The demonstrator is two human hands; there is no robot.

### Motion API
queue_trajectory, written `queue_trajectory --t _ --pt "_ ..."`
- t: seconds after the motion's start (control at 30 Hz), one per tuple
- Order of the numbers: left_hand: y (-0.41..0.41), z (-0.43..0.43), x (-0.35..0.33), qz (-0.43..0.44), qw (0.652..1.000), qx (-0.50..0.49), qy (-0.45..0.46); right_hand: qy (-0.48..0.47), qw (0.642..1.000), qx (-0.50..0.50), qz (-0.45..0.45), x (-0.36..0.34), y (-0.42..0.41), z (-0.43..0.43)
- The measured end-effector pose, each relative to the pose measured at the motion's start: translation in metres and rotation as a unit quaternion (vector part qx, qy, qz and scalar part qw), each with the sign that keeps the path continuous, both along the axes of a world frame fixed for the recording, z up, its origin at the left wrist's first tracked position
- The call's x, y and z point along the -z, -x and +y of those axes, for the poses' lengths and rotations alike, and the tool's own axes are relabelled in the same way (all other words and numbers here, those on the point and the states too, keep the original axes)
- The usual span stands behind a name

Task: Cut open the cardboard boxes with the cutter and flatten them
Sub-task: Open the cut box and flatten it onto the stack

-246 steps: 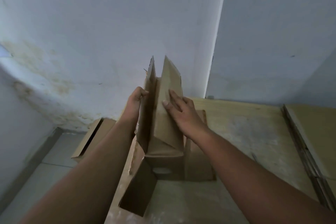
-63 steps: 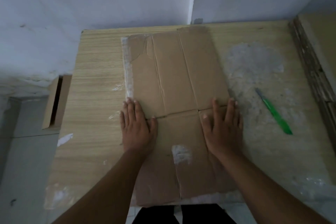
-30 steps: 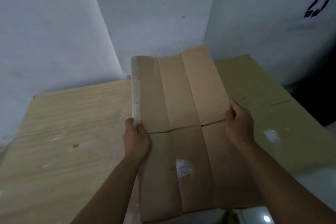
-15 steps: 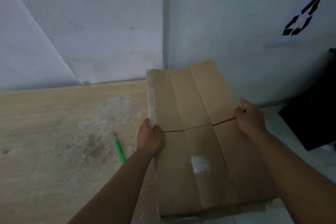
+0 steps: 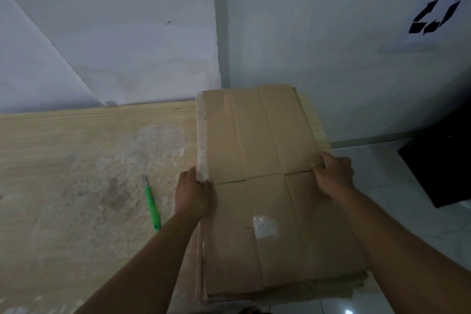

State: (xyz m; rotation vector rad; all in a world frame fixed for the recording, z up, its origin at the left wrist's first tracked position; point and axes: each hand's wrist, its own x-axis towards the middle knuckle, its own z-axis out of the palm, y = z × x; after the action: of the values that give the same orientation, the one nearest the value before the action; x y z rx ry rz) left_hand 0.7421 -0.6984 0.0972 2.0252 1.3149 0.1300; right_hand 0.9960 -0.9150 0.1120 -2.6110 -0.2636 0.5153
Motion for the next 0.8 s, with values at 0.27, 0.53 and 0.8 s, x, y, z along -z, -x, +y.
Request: queue_trajectory --t 0.27,0.53,0.8 --pt "-0.003 0.0 0.009 0.06 0.99 0.12 -0.034 0.034 0.999 -0.006 0.042 0.008 0.006 0.002" --pt "0.019 0.012 0.006 -0.02 0.997 0.072 -0.014 0.125 0.984 -0.087 -0.09 -0.008 0.038 0.021" --pt "0.094 0.083 -0.018 -0.026 0.993 0.101 -0.059 0.093 0.965 -0.203 -0.136 -0.028 0.126 0.127"
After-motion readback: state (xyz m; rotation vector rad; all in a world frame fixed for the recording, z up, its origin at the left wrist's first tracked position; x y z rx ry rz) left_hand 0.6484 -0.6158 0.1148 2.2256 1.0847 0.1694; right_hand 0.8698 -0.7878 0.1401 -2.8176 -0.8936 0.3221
